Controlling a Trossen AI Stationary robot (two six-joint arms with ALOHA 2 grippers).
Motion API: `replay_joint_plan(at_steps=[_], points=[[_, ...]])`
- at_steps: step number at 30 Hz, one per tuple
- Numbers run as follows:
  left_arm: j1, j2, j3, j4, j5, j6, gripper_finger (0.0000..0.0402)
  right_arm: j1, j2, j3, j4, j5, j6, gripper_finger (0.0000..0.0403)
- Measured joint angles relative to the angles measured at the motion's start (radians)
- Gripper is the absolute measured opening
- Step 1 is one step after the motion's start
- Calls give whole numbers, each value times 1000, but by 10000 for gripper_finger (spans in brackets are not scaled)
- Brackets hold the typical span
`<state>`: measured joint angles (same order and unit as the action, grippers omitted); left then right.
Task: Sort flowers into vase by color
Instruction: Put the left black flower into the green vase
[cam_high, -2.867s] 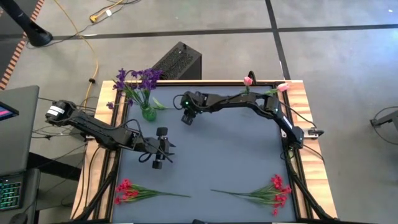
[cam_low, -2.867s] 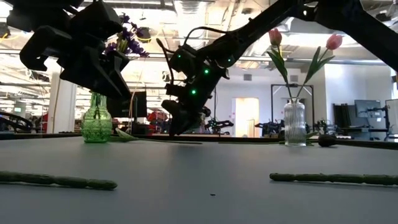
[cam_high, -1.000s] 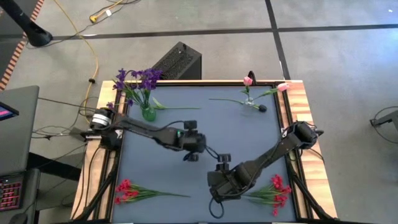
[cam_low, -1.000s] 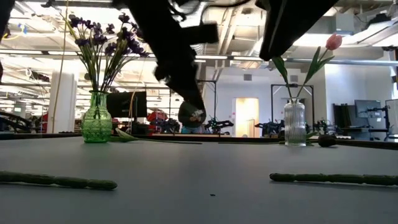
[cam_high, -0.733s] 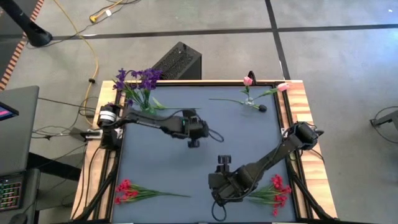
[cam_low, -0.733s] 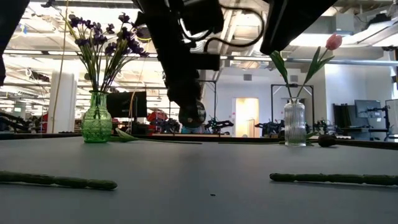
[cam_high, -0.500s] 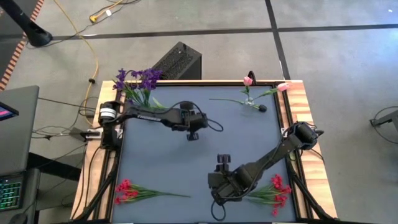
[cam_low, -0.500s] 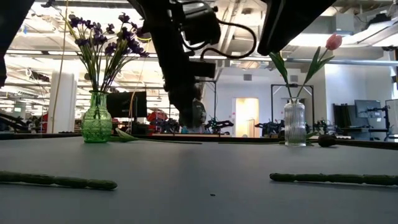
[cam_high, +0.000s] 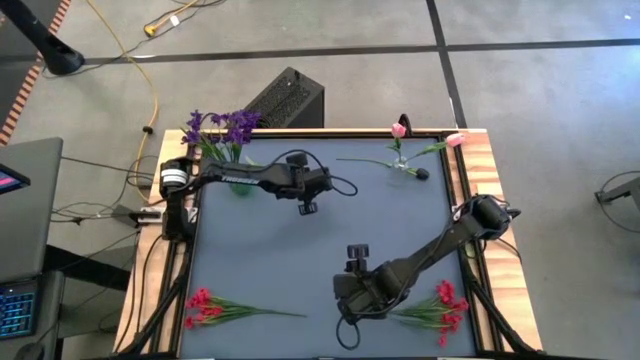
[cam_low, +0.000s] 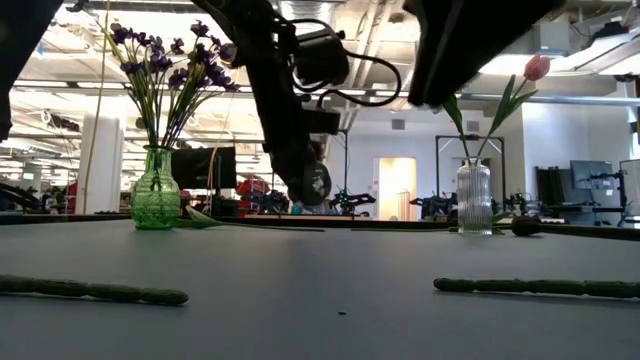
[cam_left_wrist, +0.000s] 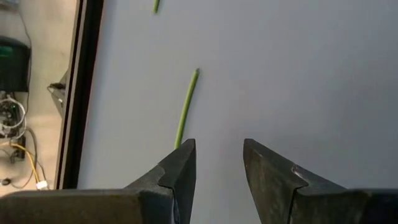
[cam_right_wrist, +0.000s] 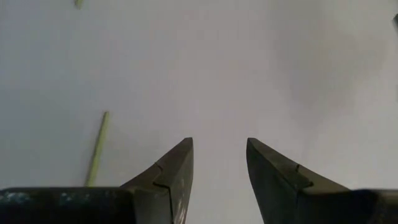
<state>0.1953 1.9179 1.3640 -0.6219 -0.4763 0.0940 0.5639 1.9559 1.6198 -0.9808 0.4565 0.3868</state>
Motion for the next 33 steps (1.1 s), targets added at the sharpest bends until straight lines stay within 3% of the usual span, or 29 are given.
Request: replay_joint_plan(at_steps=[15,33], points=[[78,-2,-29,-7,17,33,123,-17,0,-36,47,39,-74,173],[215,-2,-29,3,305,142,123,-17,0,-36,43,42,-86,173]])
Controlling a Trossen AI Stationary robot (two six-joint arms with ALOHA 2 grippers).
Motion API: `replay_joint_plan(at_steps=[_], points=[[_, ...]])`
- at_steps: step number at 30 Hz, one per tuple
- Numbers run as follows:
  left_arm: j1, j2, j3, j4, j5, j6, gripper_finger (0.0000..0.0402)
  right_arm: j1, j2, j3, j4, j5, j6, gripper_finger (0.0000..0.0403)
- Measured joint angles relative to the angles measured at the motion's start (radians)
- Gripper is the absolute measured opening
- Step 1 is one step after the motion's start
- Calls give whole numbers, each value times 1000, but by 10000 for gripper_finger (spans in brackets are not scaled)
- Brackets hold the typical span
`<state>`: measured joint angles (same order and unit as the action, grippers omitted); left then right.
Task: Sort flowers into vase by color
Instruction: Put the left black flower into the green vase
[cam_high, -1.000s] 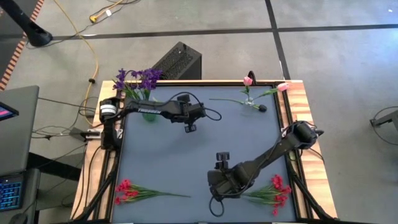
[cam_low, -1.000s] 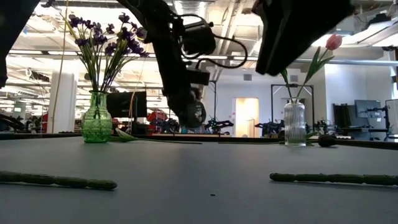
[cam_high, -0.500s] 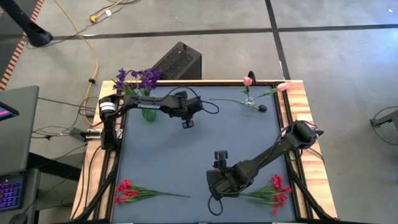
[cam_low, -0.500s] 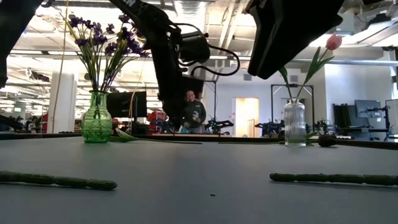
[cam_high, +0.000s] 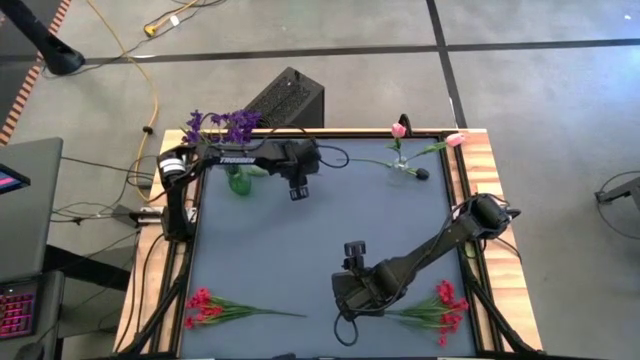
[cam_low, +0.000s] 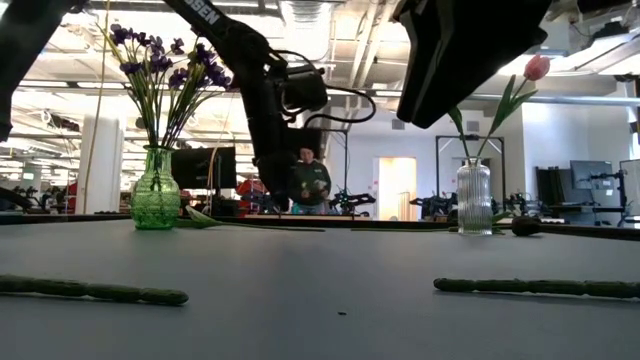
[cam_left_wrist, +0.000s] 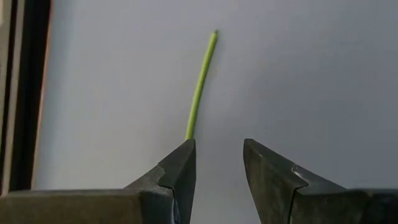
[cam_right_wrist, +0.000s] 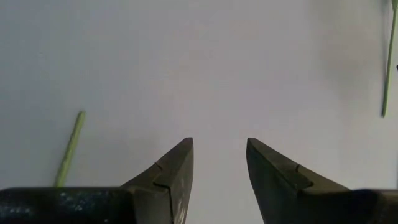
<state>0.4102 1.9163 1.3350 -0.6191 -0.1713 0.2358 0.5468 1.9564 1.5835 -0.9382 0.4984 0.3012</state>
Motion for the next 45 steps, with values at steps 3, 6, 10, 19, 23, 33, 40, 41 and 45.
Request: replay_joint_plan(at_steps=[3,6,10,19,23,33,40,41,45], points=[[17,0,0,-1,15,-5,123,0,0,0,-2,0,-13,173],[26,0,-1,-1,7,-14,123,0,0,0,-10,0,-15,173],[26,0,-51,80,2,5,123,0,0,0,-23,0,-14,173],[49,0,-139,183,-6,32,123,-13,0,0,-23,0,-17,173],[81,0,-167,218,61,36,123,-19,0,0,-14,-1,-21,173],[140,0,-173,223,177,29,123,-27,0,0,-3,-6,-40,173],[139,0,-173,215,208,33,112,-27,0,0,-3,-6,-44,173],[138,0,-173,212,217,33,105,-27,0,0,-3,-6,-44,173],[122,0,-173,212,218,37,62,-27,0,0,-3,-7,-44,173]])
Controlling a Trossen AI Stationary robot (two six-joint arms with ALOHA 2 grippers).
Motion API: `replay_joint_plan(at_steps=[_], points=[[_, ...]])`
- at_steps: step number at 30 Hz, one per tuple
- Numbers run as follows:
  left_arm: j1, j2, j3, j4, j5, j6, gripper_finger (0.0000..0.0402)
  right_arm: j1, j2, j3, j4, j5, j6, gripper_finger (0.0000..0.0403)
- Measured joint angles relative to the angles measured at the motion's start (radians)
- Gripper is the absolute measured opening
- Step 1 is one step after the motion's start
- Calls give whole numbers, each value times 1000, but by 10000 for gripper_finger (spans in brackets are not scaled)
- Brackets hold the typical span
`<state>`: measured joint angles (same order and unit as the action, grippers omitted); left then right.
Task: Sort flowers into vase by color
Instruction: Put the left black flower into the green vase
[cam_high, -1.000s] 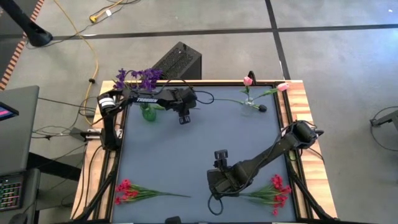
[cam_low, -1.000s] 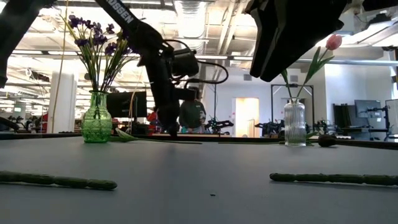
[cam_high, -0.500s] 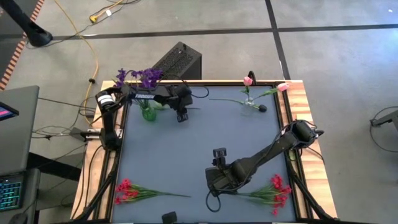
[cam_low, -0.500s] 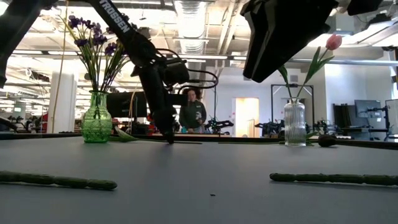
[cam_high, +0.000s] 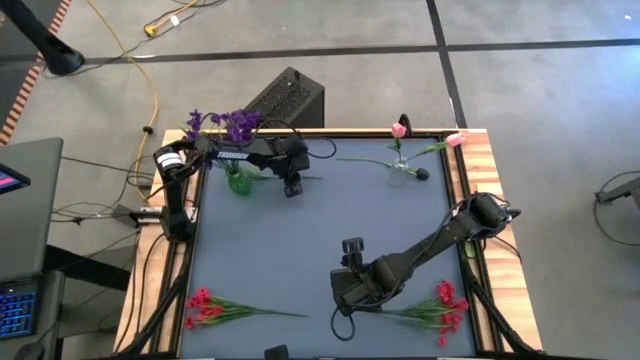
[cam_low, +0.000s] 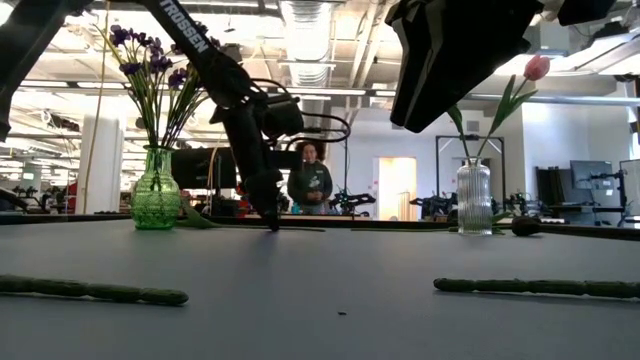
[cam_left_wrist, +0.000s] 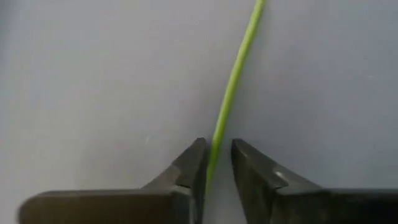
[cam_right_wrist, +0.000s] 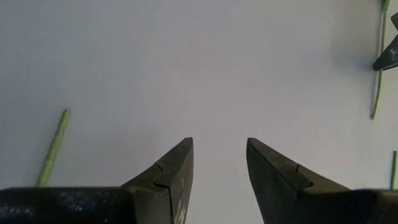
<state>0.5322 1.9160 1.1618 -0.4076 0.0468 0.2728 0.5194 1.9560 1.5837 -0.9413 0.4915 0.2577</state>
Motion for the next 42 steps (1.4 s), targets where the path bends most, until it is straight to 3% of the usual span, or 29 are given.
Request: replay_joint_plan(at_steps=[6,16,20,28,32,36,42], points=[[-32,0,0,0,-7,42,5,0,0,0,0,0,-2,173],[-132,2,-1,53,21,164,6,0,-11,1,-17,4,-8,173],[-193,2,13,68,19,207,6,10,-23,1,-46,53,-4,173],[-342,2,125,10,-87,263,6,45,-68,-3,-73,156,7,173],[-420,-1,177,-30,-215,286,6,55,-132,-109,-57,183,59,173],[-498,-27,182,-83,-305,300,3,83,-277,-316,33,239,218,173],[-609,-77,182,-126,-441,291,1,118,-483,-601,486,278,232,173]])
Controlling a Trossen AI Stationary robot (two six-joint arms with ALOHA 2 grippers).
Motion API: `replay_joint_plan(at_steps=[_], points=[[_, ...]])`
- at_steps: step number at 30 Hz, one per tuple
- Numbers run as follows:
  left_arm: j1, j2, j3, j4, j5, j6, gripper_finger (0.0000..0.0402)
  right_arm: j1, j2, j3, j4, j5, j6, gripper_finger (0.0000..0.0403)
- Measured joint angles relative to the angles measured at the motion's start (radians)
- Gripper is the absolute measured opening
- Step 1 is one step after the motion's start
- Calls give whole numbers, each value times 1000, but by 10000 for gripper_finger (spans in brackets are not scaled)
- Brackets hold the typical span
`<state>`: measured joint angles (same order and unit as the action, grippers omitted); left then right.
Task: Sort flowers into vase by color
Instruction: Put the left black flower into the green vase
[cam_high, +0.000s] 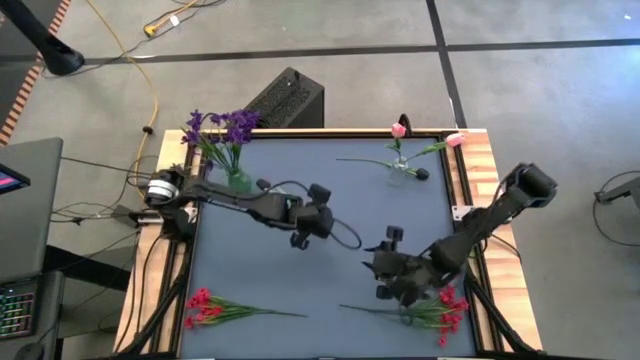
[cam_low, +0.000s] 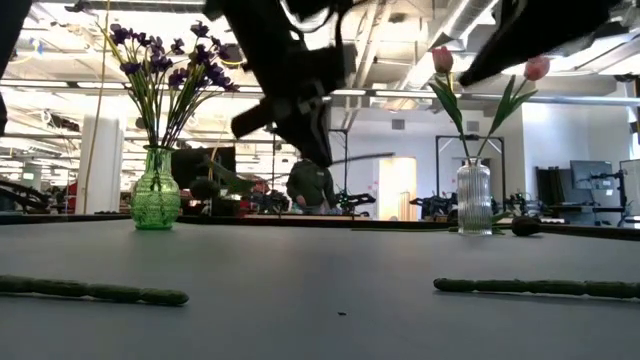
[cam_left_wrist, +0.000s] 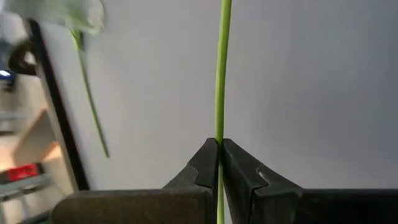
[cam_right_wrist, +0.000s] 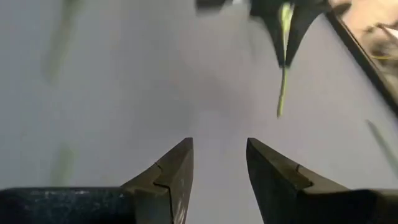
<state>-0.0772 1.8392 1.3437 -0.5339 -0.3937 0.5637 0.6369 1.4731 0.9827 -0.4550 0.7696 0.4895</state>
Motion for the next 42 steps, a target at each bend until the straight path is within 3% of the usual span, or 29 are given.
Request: replay_joint_plan(at_steps=[4,9,15,20,27,34,42], points=[[-78,-14,0,15,-51,1,0,-19,-56,-104,221,3,0,173],[-173,-13,0,17,-113,1,0,-5,-34,-157,333,1,-59,173],[-279,-13,0,22,-249,30,0,1,20,-158,523,142,-17,173],[-345,-6,0,56,-377,143,0,-56,21,-158,610,-4,137,173],[-389,-5,0,100,-471,249,0,-100,67,-158,656,-26,189,173],[-402,-5,0,132,-492,289,0,-148,157,-158,867,-157,115,173],[-402,-5,0,105,-509,336,0,-172,169,-157,903,-170,104,168]])
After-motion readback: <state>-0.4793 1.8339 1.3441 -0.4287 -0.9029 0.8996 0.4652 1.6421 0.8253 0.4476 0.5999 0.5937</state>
